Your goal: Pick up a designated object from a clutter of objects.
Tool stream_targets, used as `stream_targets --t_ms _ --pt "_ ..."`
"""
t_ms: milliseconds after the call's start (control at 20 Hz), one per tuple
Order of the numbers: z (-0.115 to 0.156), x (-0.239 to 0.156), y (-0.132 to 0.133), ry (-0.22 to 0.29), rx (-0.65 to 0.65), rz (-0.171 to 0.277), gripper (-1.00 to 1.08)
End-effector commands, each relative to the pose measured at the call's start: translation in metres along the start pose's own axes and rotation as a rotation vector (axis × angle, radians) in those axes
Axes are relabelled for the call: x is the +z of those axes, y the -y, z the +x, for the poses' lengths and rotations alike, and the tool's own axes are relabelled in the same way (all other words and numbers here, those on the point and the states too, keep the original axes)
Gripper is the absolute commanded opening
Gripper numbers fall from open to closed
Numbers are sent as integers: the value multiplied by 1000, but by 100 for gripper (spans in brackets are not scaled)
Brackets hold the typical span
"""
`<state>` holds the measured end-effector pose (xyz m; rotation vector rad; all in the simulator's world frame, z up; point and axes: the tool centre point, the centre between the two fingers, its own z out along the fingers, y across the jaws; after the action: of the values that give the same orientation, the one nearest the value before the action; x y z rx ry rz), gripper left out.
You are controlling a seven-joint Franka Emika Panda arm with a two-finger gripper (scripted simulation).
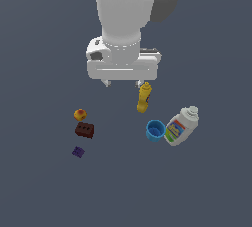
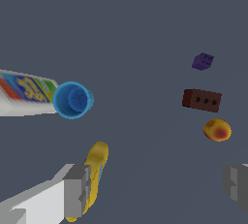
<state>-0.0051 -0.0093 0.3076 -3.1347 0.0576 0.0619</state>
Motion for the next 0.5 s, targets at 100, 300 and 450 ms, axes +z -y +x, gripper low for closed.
stream_targets --t_ms 100,300,450 --pt "0 0 1 0 -6 -2 100" --pt "-3 -1 8 -1 -47 -20 100" --pt "-5 -1 12 -2 -67 -28 100"
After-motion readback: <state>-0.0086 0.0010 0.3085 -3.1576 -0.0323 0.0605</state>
